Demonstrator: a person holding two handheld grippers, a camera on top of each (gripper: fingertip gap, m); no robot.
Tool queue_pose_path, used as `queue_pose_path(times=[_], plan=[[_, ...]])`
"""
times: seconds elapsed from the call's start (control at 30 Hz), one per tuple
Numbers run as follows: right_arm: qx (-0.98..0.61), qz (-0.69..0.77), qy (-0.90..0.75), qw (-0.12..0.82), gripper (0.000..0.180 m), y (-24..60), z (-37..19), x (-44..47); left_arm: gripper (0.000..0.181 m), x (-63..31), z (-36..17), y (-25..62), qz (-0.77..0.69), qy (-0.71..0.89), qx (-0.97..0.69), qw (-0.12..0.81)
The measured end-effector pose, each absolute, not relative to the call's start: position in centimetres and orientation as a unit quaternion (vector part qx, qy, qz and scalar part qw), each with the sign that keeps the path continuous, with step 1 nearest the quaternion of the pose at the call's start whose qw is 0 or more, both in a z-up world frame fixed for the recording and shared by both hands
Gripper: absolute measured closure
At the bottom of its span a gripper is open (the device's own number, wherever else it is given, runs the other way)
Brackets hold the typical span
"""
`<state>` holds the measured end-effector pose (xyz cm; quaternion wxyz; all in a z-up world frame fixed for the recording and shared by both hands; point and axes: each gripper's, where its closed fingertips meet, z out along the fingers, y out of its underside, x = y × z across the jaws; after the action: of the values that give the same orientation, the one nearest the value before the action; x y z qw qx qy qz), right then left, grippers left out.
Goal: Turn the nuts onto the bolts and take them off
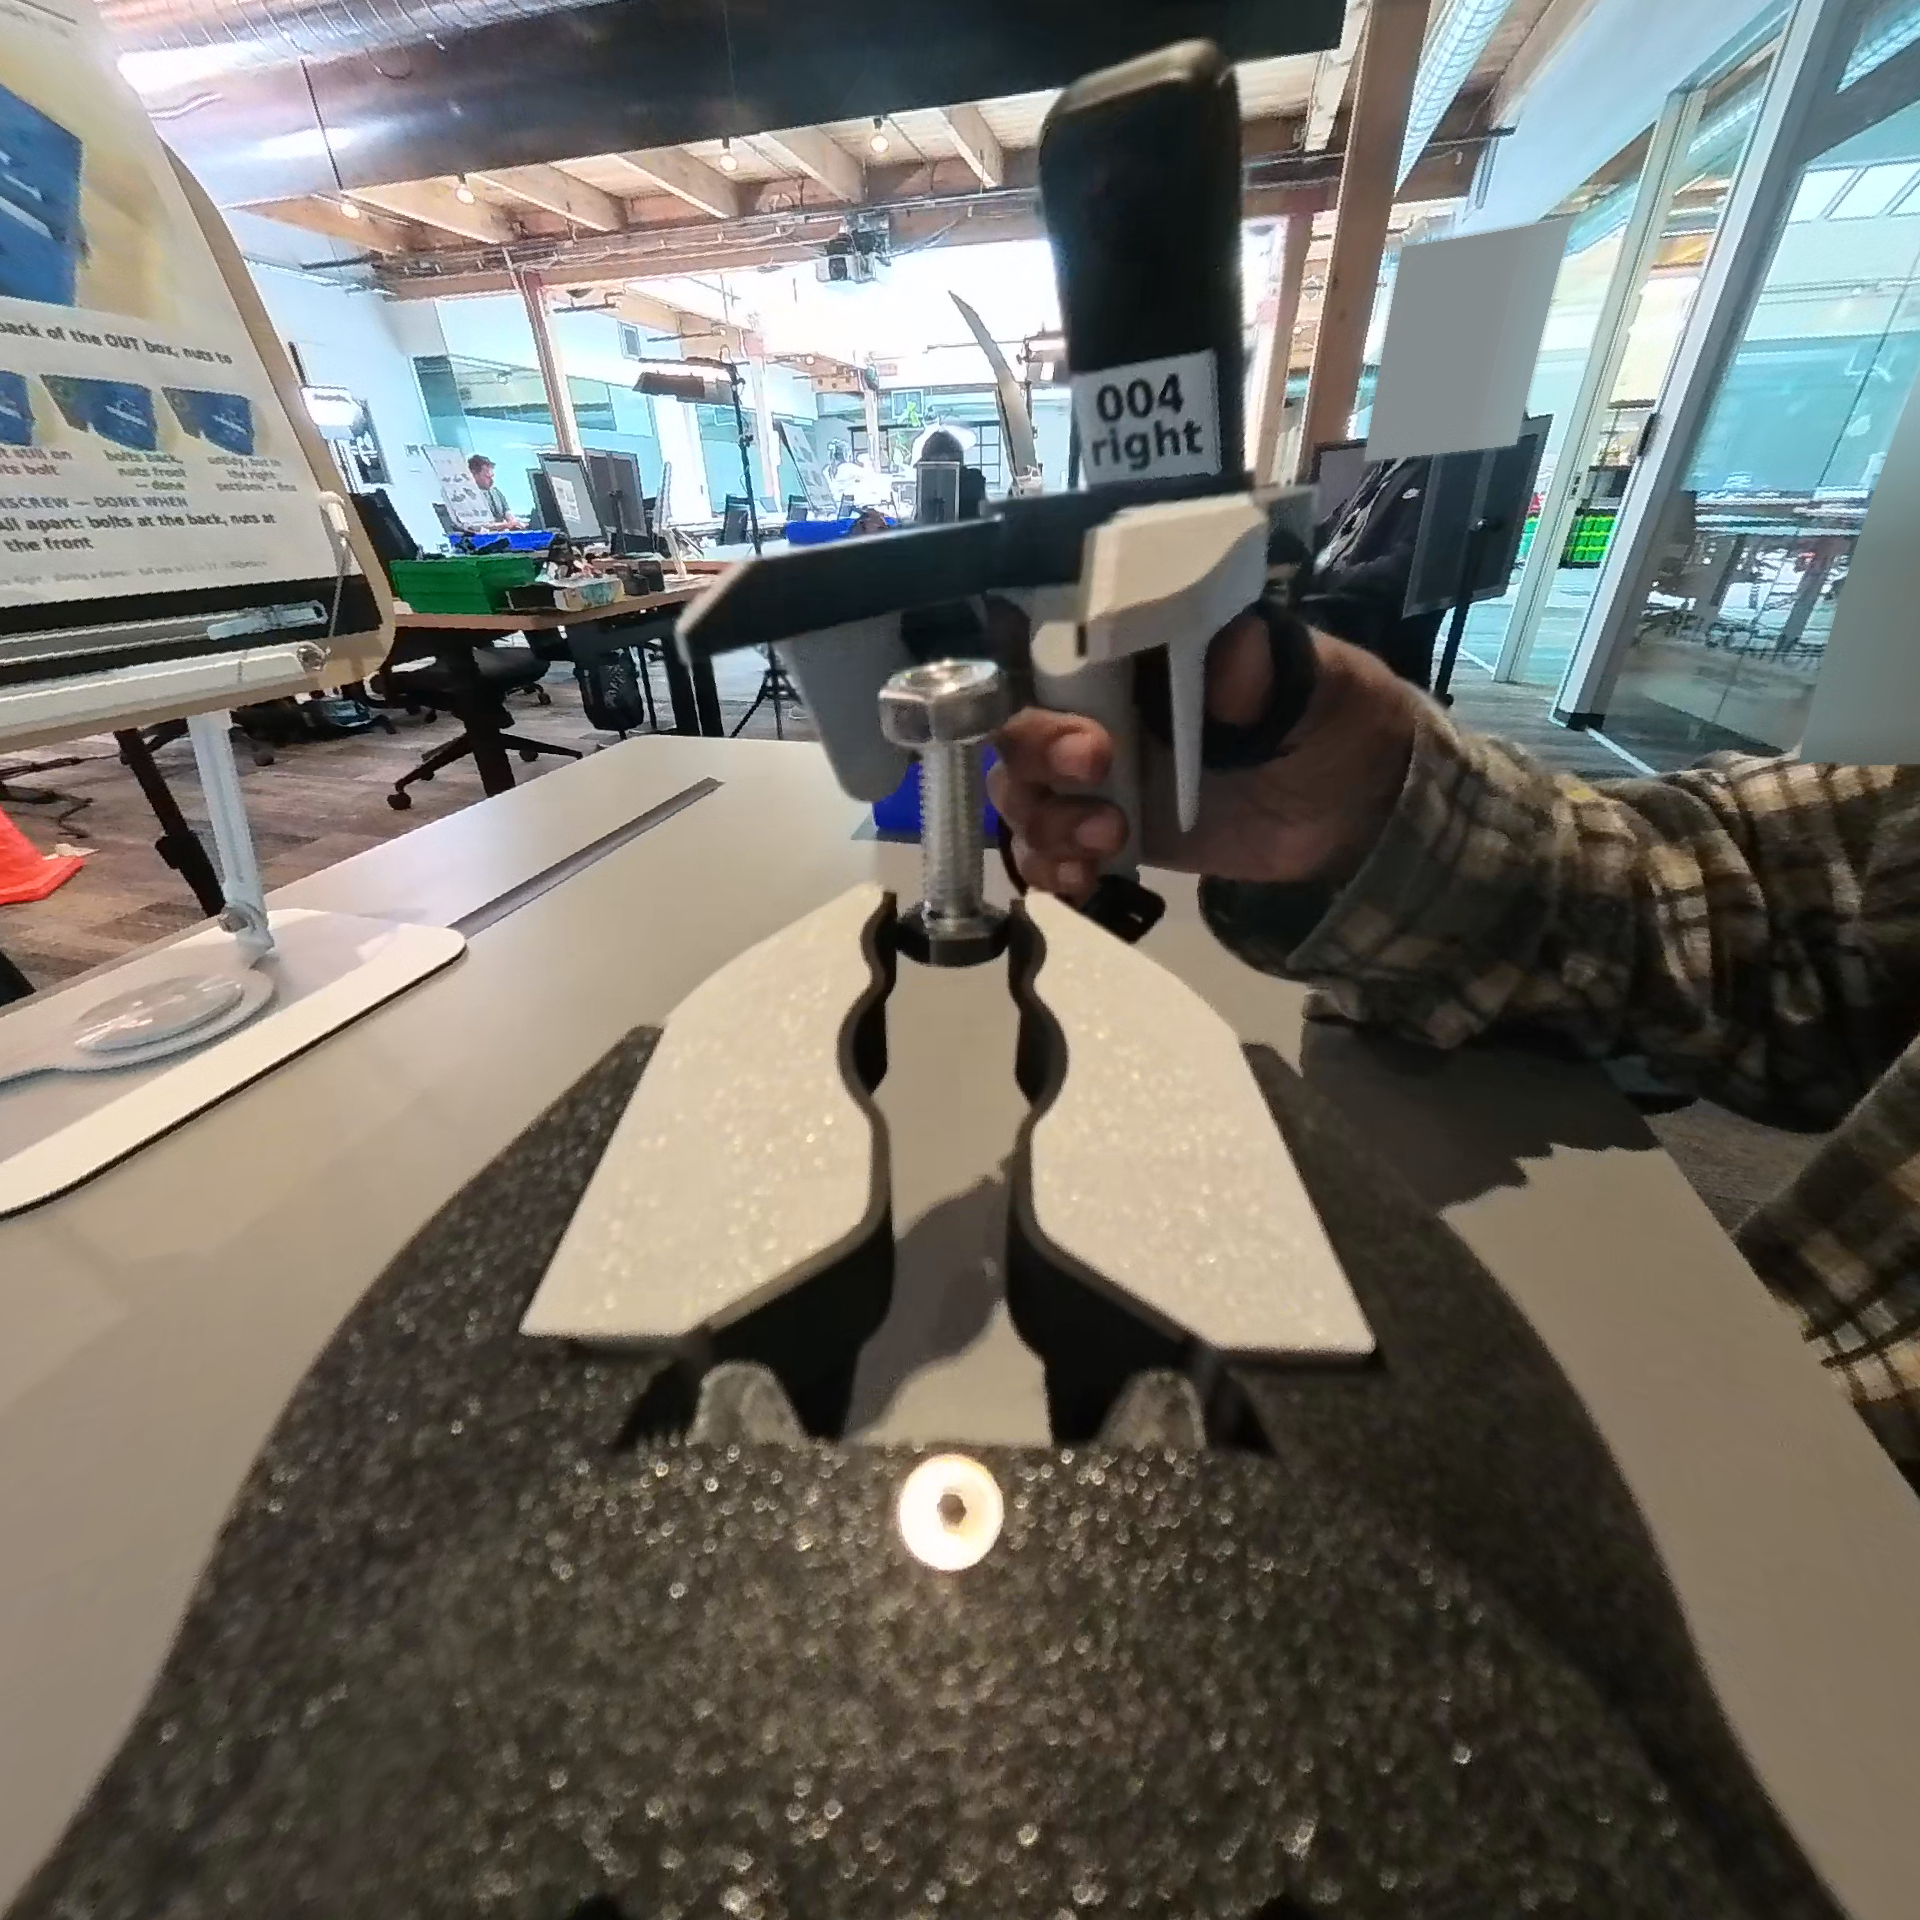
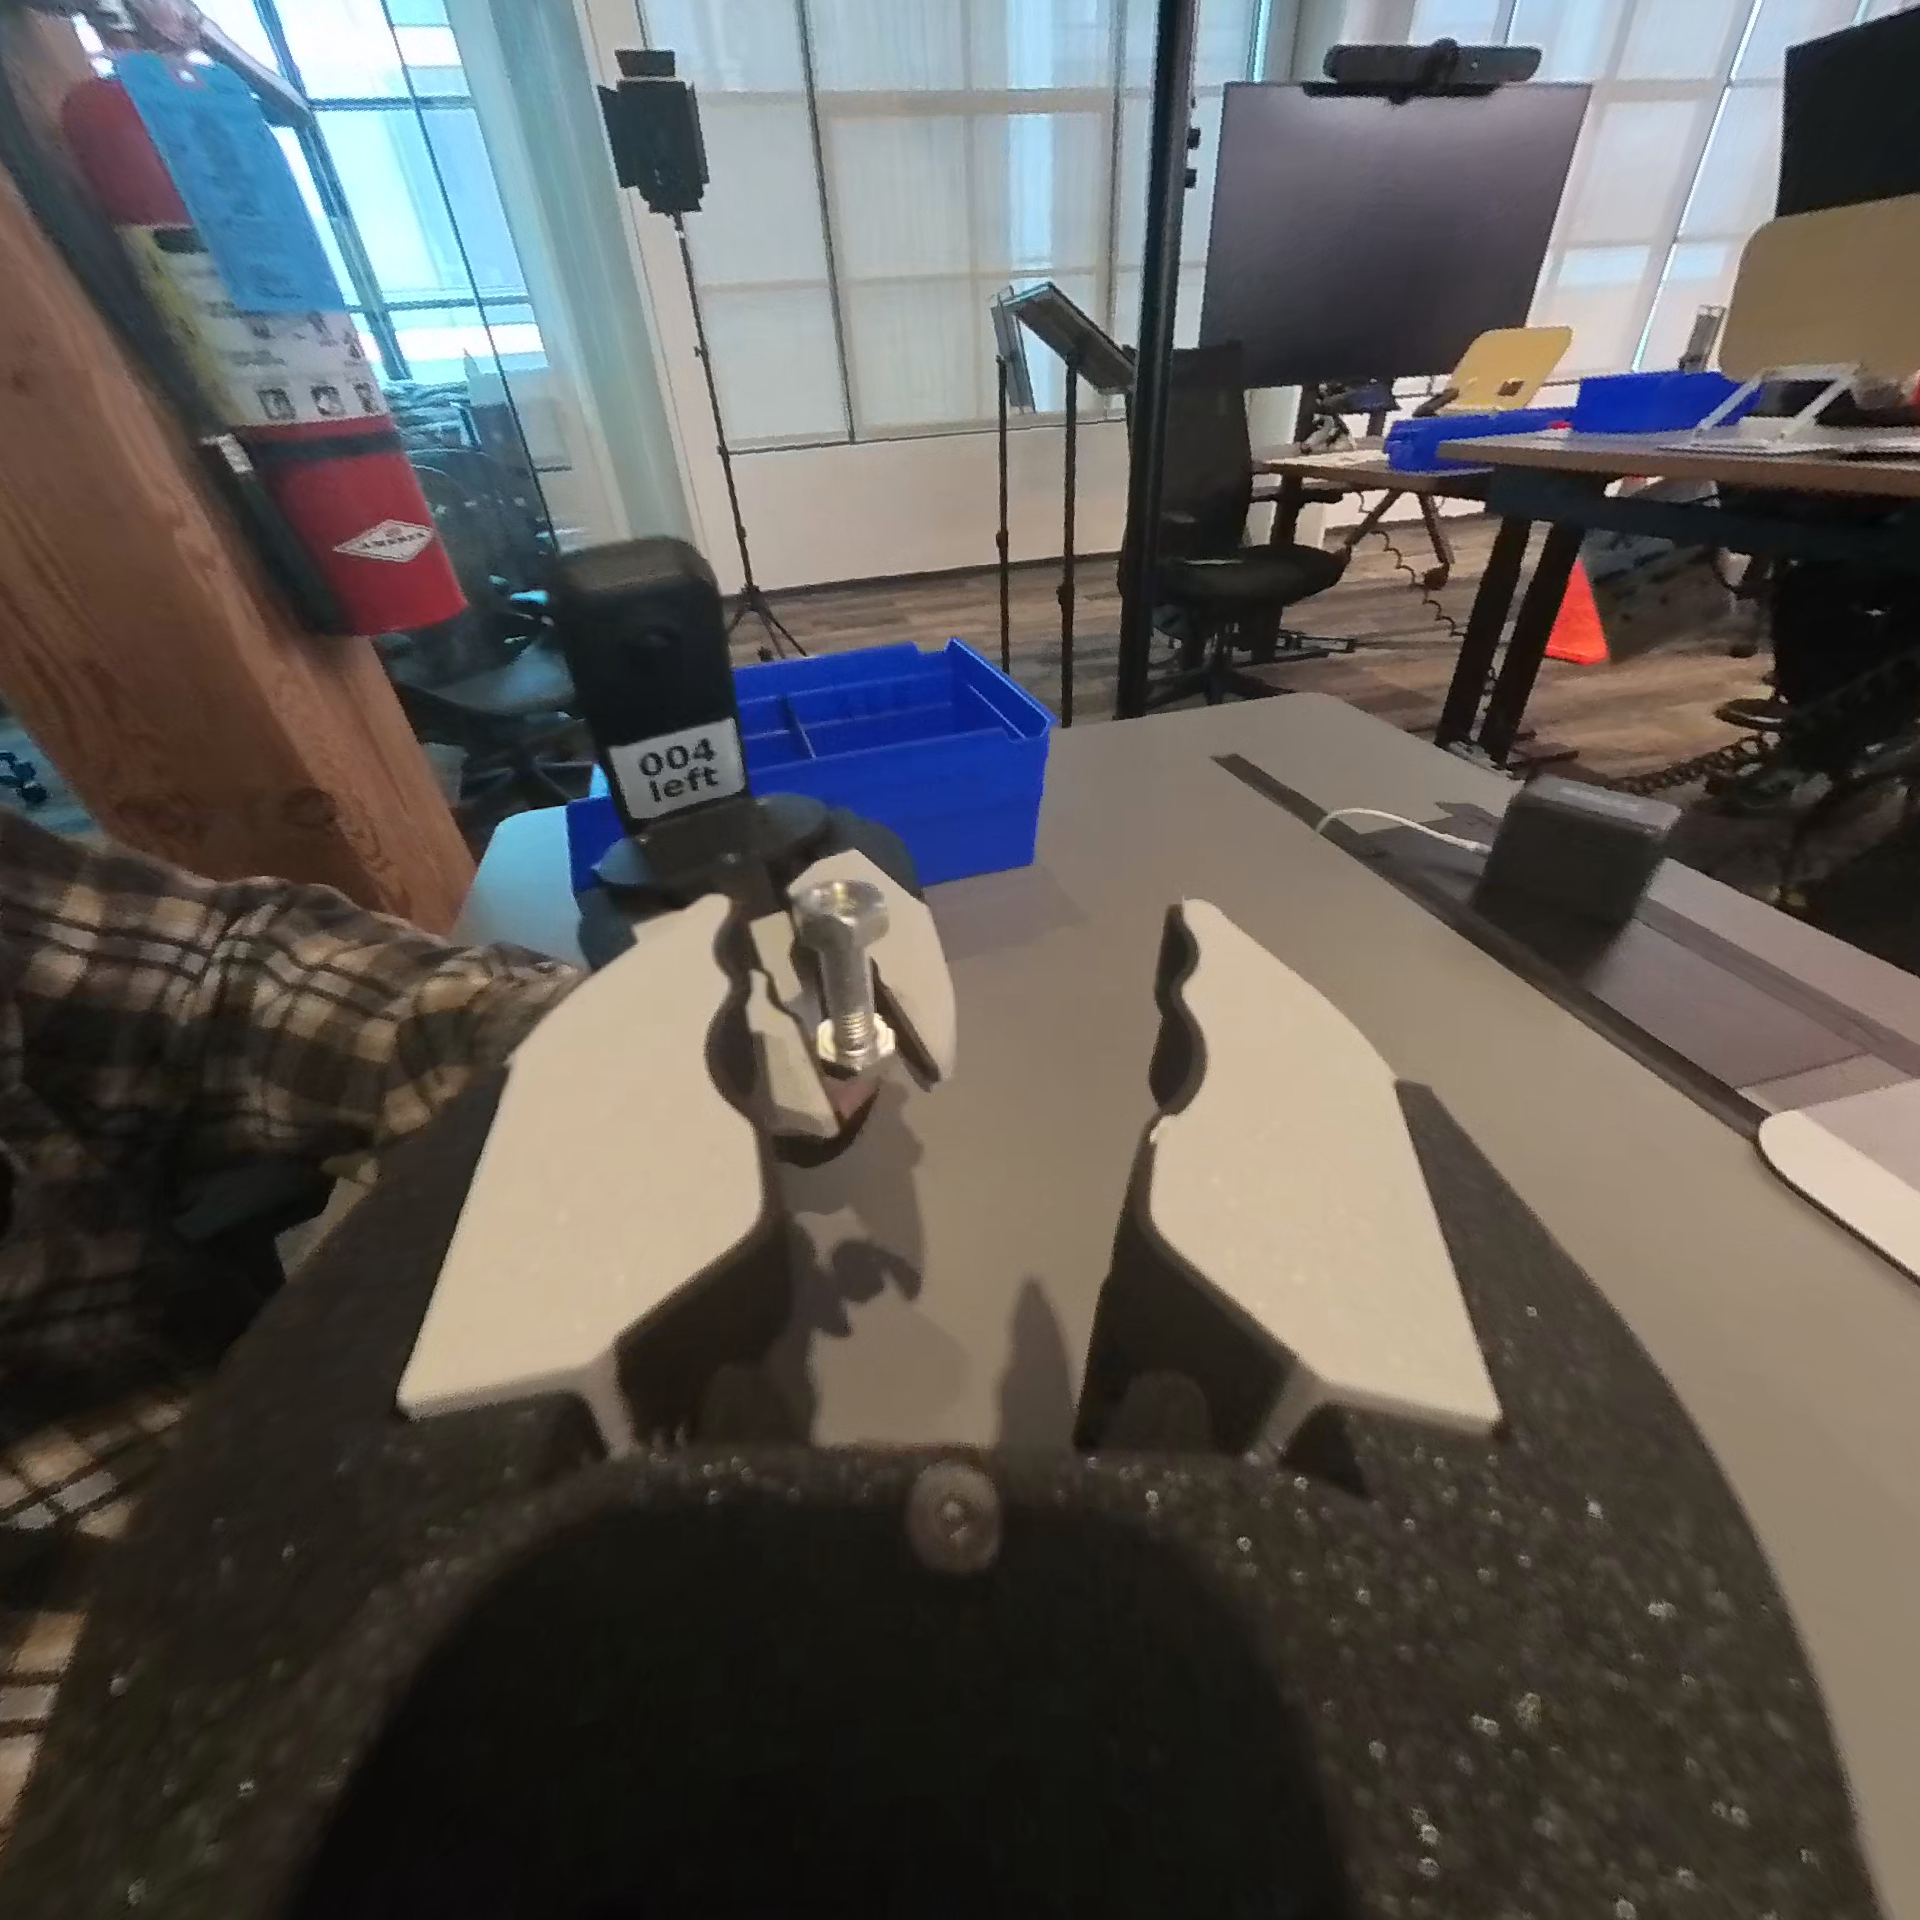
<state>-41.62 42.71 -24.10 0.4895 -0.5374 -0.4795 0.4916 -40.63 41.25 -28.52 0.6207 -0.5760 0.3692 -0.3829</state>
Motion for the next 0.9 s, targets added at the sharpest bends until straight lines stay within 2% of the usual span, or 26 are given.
queue_pose_path(times=[0.2,0.47,0.57,0.9], plan=[[-0.517,0.499,-0.503,0.481,0.126,41.0,-23.5,-42.2,0.161,-40.6,-29.0,41.6,-0.373,0.368,-0.588,0.617],[-0.527,0.482,-0.509,0.480,0.141,40.8,-24.8,-43.2,0.161,-40.5,-29.1,41.5,-0.365,0.372,-0.591,0.616],[-0.510,0.498,-0.516,0.475,0.160,40.5,-25.0,-43.4,0.161,-40.5,-29.0,41.4,-0.369,0.372,-0.588,0.616],[-0.425,0.572,-0.531,0.458,0.161,39.5,-24.3,-43.1,0.162,-40.2,-28.4,40.5,-0.401,0.381,-0.564,0.613]])
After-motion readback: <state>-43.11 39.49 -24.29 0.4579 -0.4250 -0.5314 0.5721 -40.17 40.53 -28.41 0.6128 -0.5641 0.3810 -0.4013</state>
